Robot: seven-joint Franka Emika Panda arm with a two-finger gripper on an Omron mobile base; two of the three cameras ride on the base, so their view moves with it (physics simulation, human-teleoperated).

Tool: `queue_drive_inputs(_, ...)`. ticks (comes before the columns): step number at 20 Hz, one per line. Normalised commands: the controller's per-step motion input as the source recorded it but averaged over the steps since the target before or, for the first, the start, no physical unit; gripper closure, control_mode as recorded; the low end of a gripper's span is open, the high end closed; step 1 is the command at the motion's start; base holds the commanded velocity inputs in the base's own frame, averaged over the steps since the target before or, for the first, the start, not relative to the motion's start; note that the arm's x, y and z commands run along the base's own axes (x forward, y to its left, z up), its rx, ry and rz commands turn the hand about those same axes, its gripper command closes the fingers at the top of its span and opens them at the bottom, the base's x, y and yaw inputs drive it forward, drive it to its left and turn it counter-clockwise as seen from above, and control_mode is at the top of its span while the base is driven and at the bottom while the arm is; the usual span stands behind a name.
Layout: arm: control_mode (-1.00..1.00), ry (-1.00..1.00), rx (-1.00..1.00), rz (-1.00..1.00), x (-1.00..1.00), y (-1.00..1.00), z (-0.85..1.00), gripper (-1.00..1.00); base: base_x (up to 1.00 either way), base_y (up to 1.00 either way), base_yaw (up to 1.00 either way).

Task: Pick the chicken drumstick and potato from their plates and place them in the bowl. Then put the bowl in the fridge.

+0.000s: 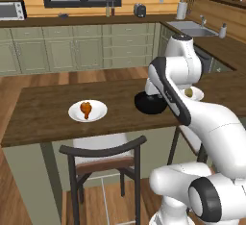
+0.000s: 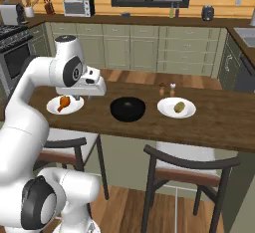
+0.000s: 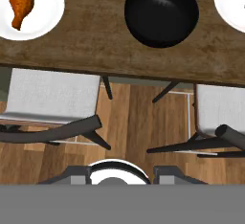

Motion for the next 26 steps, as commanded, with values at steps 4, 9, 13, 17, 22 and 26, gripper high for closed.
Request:
queue_drive_inputs(4, 1.0, 0.0, 0.0, 0.0, 0.0, 0.0, 0.0, -1.0, 0.0, 0.32, -0.01)
queue_drive_inputs(9, 1.0, 0.0, 0.0, 0.0, 0.0, 0.0, 0.0, -1.0, 0.04, 0.86, -0.07)
queue_drive_inputs(13, 1.0, 0.0, 0.0, 0.0, 0.0, 0.0, 0.0, -1.0, 0.14, 0.65, -0.09)
queue_drive_inputs(17, 1.0, 0.0, 0.0, 0.0, 0.0, 0.0, 0.0, -1.0, 0.45, 0.12, -0.01)
queue_drive_inputs(22, 1.0, 0.0, 0.0, 0.0, 0.0, 0.0, 0.0, -1.0, 0.79, 0.12, 0.0)
queue_drive_inputs(26, 1.0, 0.0, 0.0, 0.0, 0.0, 0.0, 0.0, -1.0, 0.79, 0.22, 0.0)
